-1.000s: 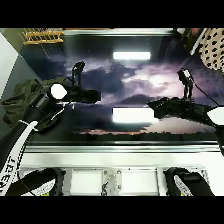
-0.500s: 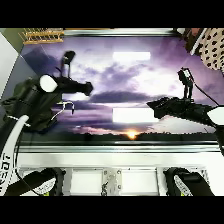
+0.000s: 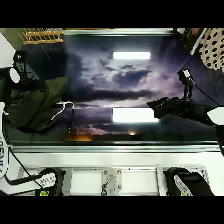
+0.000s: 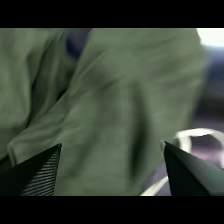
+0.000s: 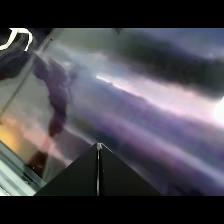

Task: Fold the clothes and pants, and hang the long-sleeved shirts on hangers.

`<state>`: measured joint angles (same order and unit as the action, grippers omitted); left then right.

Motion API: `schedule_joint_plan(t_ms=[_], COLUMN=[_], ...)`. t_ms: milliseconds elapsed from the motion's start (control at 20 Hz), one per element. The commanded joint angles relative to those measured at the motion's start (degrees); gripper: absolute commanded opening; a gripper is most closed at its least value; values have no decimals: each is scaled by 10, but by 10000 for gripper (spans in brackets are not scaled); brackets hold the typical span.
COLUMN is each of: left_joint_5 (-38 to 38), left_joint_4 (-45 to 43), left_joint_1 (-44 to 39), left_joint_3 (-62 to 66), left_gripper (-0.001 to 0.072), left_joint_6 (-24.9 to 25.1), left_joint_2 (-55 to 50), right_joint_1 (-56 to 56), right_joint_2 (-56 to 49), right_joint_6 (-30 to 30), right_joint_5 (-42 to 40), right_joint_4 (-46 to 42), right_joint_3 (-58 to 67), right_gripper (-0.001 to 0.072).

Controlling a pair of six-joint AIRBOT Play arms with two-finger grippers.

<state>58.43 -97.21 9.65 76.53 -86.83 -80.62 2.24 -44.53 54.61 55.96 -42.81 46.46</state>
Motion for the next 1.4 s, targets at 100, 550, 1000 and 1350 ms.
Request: schedule_joint_plan(t_ms=[100, 550, 1000, 1350], left_joint_5=[17, 66, 48, -147], left_joint_4=[-18, 39, 153, 162], left_joint_1=[26, -41, -384, -661], left_joint_3=[2, 60, 242, 256], left_gripper=[683, 7, 7, 7], left_joint_6=[-2, -14, -20, -102], left_joint_2=[-90, -92, 4, -101], right_joint_1=[0, 0, -40, -322], right_joint_2=[0, 0, 19, 98], right_joint_6=[0, 0, -26, -28], right_joint_5=[0, 0, 0, -15], right_joint_4=[0, 7, 118, 77], right_joint_3=[0, 0, 17, 34], right_gripper=[53, 53, 56, 52])
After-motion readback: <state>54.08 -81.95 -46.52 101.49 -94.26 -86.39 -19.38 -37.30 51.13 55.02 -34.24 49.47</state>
